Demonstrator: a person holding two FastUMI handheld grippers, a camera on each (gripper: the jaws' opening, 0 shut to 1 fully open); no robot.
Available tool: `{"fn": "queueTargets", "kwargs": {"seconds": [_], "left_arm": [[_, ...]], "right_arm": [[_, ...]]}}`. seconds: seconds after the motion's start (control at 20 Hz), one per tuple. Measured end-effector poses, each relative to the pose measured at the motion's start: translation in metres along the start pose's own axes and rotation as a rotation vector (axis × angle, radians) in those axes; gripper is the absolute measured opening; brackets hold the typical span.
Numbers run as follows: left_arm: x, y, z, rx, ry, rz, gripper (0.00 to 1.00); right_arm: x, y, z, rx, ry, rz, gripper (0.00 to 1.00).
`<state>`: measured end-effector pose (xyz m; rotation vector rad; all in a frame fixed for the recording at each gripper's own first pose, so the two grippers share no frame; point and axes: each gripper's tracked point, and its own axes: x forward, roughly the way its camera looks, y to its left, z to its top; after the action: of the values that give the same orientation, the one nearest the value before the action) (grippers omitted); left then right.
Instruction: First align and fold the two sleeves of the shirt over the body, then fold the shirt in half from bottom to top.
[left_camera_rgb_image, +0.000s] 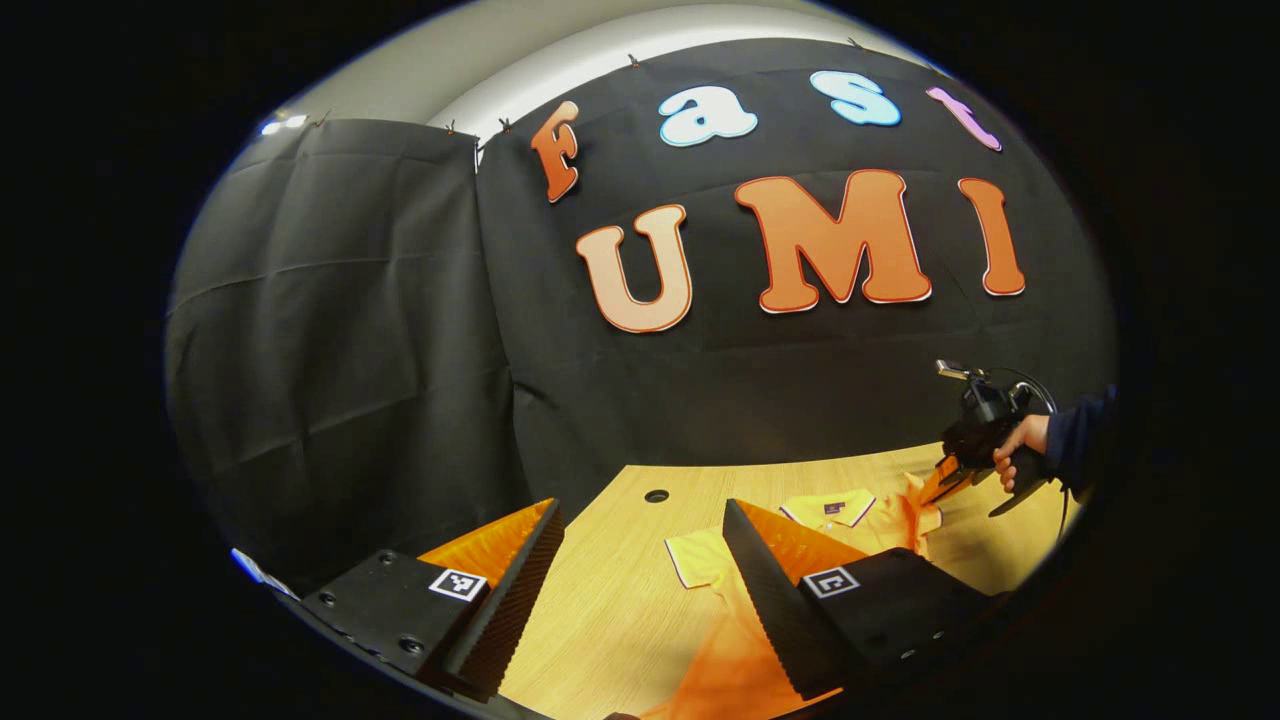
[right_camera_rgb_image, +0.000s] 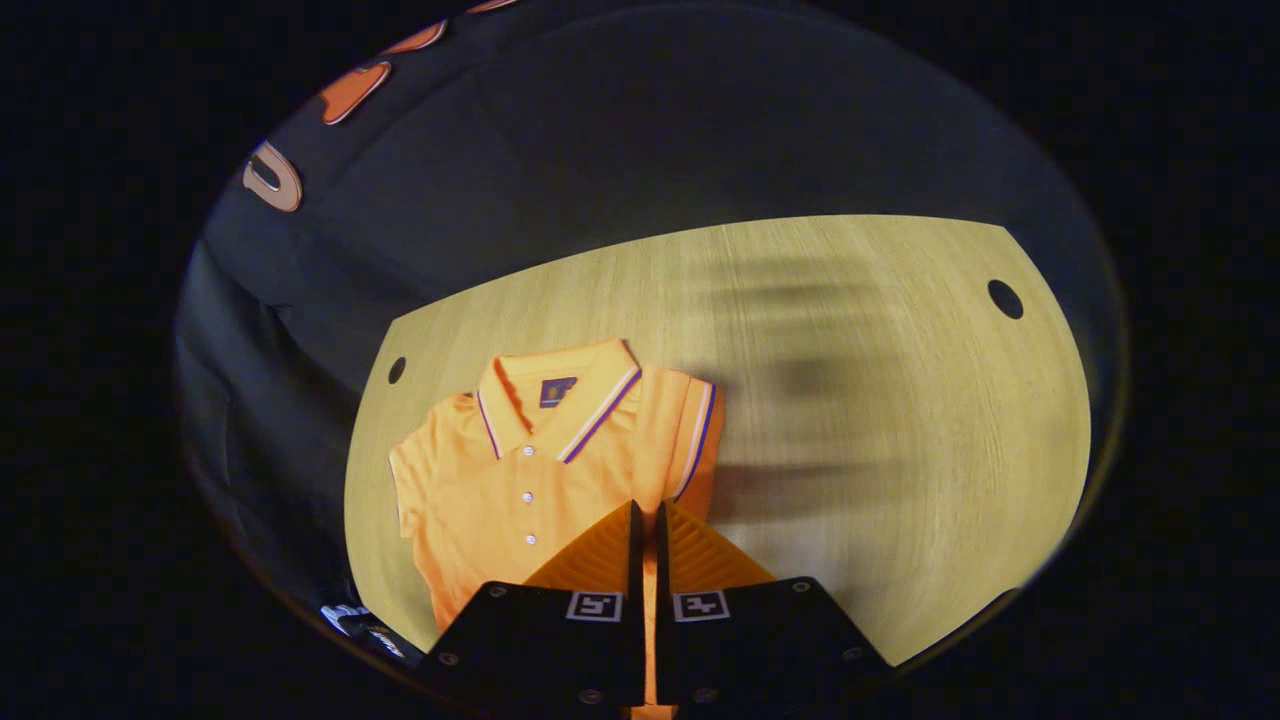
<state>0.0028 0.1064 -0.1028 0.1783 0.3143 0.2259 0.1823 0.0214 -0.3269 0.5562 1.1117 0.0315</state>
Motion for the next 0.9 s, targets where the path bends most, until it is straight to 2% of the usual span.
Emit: {"fn": "queueTargets", "kwargs": {"seconds": [0.25, 0.3, 0.45, 0.55, 0.65, 0.75, 0.8, 0.85, 0.9], "left_arm": [[0.000, 0.002, -0.006, -0.001, 0.016, 0.022, 0.99], [0.001, 0.002, -0.007, -0.007, 0.022, 0.025, 0.99], [0.001, 0.004, -0.010, -0.019, 0.037, 0.035, 0.99], [0.006, 0.003, -0.012, -0.031, 0.051, 0.038, 1.00], [0.012, 0.001, -0.014, -0.047, 0.068, 0.026, 0.99], [0.022, 0.003, -0.016, -0.052, 0.078, 0.015, 0.99], [0.030, 0.003, -0.016, -0.057, 0.086, 0.007, 0.99], [0.037, 0.002, -0.020, -0.064, 0.101, -0.006, 0.99], [0.047, 0.002, -0.024, -0.076, 0.117, -0.021, 0.99]], "right_arm": [[0.002, 0.043, -0.006, 0.003, 0.030, 0.105, 0.05], [0.001, 0.051, -0.006, 0.012, 0.038, 0.141, 0.14], [-0.006, 0.073, -0.004, 0.028, 0.034, 0.231, 0.22], [-0.015, 0.073, -0.003, 0.023, 0.030, 0.242, 0.25], [-0.020, 0.068, 0.001, -0.020, -0.014, 0.223, 0.33], [-0.035, 0.066, 0.006, -0.062, -0.069, 0.220, 0.48], [-0.045, 0.067, 0.010, -0.075, -0.100, 0.222, 0.60], [-0.054, 0.067, 0.012, -0.085, -0.129, 0.221, 0.53], [-0.063, 0.064, 0.015, -0.093, -0.160, 0.217, 0.73]]}}
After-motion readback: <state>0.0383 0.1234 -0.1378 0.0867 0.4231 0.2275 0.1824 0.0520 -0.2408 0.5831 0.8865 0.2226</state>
